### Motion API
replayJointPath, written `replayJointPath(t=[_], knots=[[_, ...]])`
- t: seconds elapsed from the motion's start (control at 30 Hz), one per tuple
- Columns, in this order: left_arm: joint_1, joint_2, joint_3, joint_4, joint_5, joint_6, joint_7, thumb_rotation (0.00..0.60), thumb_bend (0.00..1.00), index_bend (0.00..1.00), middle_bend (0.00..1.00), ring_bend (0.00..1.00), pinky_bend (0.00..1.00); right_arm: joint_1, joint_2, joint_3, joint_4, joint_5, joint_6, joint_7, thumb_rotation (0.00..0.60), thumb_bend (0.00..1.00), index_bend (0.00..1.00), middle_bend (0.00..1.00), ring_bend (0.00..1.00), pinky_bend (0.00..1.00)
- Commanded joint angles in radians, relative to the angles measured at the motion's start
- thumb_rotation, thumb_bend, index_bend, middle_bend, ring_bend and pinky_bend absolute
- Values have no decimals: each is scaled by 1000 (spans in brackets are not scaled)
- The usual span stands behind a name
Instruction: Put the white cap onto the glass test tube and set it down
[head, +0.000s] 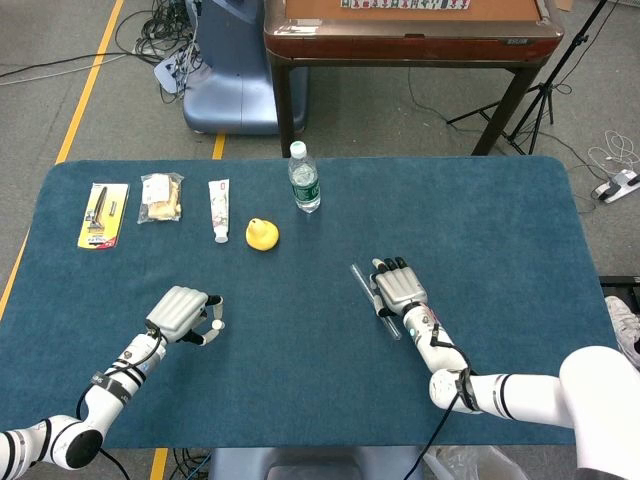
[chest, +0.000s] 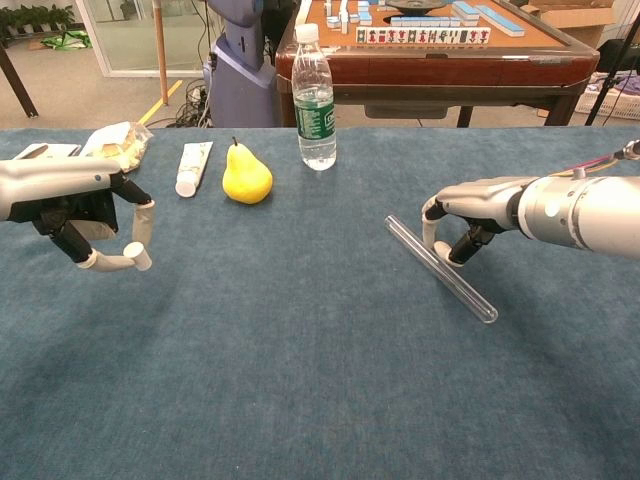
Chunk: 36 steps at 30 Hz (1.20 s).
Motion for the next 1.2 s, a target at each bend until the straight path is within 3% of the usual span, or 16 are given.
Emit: replayJointPath(t=[0.03, 0.37, 0.7, 0.9, 1.2], knots=[[2, 2, 0, -1, 3, 0, -3, 600, 281, 570, 1000, 1000, 1000, 10, -16, -2, -5, -14, 8, -9, 412, 627, 327, 38, 0, 0], [11, 15, 1, -1, 17, -1, -20, 600, 285, 571, 1000, 1000, 1000, 26, -59, -12, -30, -79, 35, -25, 409, 579, 327, 38, 0, 0], [10, 15, 0, 3, 32, -13, -36, 600, 285, 574, 1000, 1000, 1000, -24, -79, -37, -33, -226, 121, 3, 406, 341, 348, 45, 0, 0], [9, 17, 0, 1, 40, -17, -40, 600, 285, 574, 1000, 1000, 1000, -45, -107, -36, 3, -246, 139, -1, 434, 303, 363, 58, 0, 0], [12, 23, 3, 0, 41, -23, -44, 600, 285, 574, 1000, 1000, 1000, -58, -142, -34, 43, -257, 140, -32, 525, 318, 378, 64, 0, 0]])
